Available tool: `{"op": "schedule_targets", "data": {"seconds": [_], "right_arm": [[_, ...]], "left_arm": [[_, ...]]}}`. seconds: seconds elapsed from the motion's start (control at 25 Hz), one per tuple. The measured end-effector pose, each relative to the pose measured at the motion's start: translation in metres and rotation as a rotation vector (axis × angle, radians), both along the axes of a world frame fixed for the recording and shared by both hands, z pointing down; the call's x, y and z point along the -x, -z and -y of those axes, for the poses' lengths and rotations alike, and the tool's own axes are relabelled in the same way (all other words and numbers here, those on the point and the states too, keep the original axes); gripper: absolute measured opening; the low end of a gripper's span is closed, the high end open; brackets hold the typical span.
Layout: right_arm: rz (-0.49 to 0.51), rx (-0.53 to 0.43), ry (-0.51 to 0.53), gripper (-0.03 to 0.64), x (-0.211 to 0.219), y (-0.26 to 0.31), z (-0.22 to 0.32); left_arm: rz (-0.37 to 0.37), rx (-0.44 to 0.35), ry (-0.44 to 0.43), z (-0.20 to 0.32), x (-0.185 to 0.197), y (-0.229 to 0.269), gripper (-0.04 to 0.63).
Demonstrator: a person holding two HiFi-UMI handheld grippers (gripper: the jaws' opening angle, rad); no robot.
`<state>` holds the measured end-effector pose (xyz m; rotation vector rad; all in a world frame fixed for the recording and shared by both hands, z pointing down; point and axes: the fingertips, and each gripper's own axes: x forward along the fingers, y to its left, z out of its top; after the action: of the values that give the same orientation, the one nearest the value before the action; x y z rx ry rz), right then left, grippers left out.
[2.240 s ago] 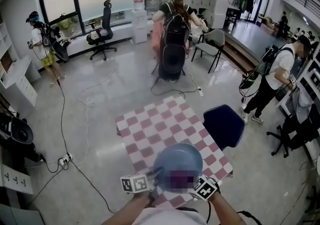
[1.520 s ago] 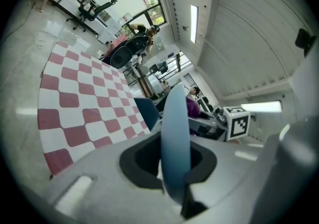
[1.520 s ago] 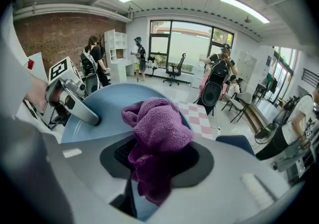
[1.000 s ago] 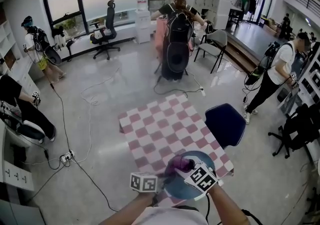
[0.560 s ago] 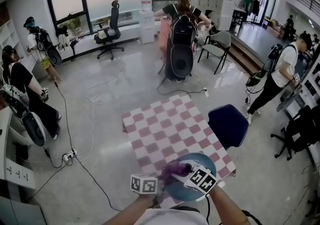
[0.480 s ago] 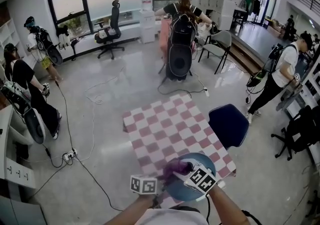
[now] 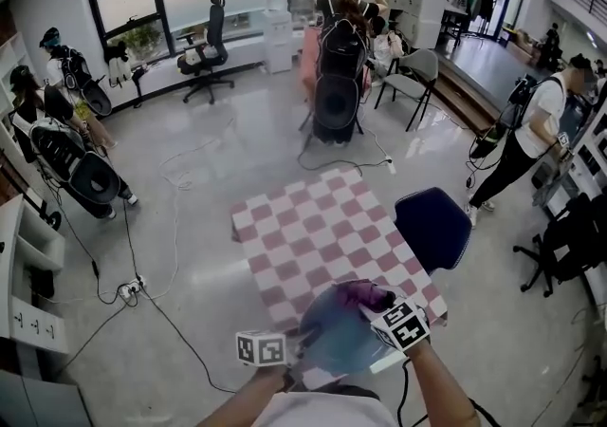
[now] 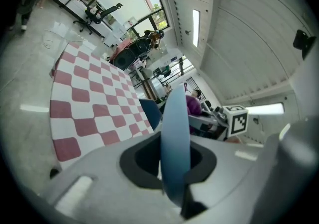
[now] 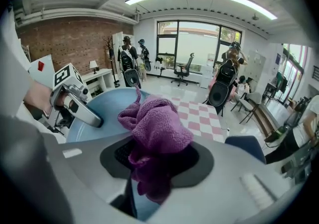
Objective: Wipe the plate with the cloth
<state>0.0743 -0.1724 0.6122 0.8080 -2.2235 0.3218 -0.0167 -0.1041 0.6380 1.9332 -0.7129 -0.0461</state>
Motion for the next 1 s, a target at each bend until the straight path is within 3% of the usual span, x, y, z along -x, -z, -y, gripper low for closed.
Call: {"op": "schedule_targets", "data": {"seconds": [0.24, 0.4, 0.72, 1.0], "right_arm": [[-0.035, 0.034, -0.018, 0.155, -0.017, -0.015, -0.017], [-0.061, 0.081, 0.07, 0.155, -0.012, -0.034, -0.042], [-0.039, 0.188, 0.203, 0.155, 0.032, -0.061, -0.089], [0.027, 0.21, 0.292, 0.155, 0.08, -0.066, -0.103]], "left_arm": [[0.002, 0.003, 0.026, 0.005, 0.004, 0.001, 0.038], [-0.021, 0.011, 0.081, 0.015, 0.012, 0.003, 0.038], [-0.038, 0.027, 0.178, 0.031, 0.033, 0.0, 0.041], [-0.03, 0.019, 0.213, 0.041, 0.042, -0.002, 0.041]]}}
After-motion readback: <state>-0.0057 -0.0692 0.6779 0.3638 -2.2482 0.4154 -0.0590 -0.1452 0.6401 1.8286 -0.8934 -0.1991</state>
